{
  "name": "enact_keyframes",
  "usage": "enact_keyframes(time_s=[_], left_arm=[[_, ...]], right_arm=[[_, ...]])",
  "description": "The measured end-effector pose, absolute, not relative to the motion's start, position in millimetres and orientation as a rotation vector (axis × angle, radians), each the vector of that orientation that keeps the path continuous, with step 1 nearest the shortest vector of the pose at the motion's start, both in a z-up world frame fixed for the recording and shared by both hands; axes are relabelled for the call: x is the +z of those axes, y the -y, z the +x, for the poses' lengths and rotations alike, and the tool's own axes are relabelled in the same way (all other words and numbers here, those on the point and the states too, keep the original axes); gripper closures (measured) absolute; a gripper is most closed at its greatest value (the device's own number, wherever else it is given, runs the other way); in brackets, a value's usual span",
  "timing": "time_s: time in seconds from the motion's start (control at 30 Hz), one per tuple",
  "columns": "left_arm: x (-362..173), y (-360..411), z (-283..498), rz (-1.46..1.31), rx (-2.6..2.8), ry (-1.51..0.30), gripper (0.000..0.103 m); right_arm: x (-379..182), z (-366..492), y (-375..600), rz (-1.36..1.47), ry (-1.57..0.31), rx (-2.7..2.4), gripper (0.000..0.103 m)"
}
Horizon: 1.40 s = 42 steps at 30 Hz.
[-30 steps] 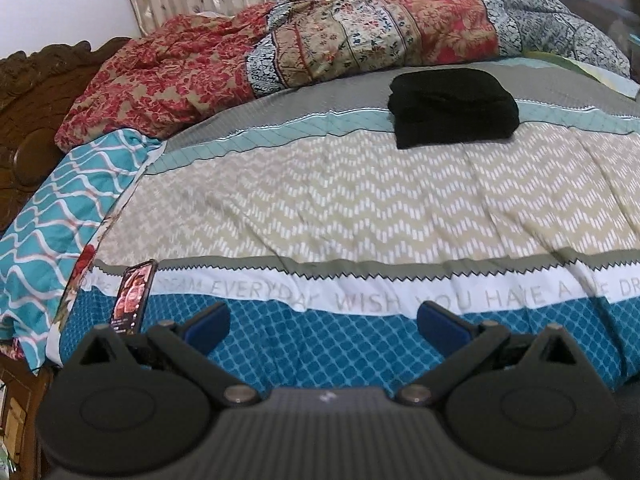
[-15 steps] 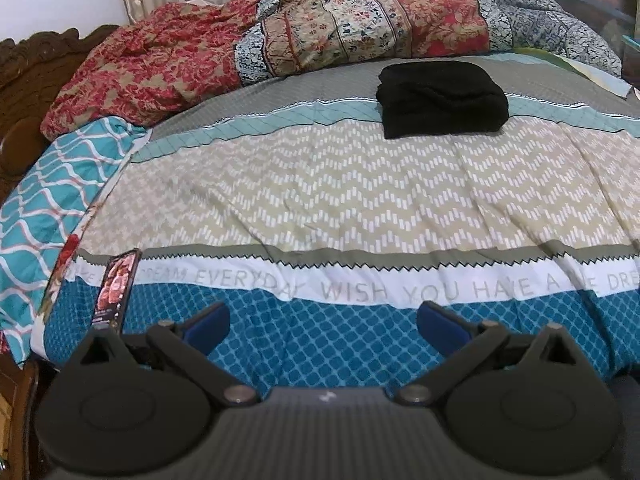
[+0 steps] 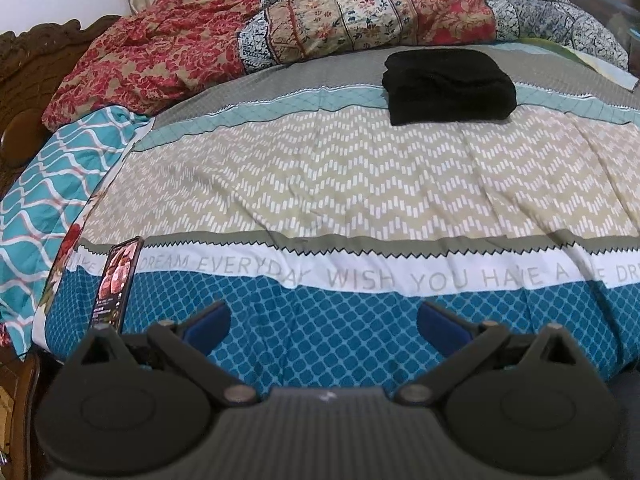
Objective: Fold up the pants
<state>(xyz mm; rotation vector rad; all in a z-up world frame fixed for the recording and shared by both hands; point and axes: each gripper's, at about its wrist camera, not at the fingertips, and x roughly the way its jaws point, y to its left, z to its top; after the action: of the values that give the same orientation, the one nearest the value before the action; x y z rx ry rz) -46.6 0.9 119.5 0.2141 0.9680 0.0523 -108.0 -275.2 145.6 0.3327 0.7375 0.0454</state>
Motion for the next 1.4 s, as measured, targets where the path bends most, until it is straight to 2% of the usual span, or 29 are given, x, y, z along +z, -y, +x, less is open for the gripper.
enact_keyframes(time_s=[1.4], left_arm=[[89.3, 2.1, -49.6, 0.253, 0.042, -1.079, 0.000]], right_arm=[[140.7, -108.0, 276.9, 0.340, -0.748, 0.032, 0.000]])
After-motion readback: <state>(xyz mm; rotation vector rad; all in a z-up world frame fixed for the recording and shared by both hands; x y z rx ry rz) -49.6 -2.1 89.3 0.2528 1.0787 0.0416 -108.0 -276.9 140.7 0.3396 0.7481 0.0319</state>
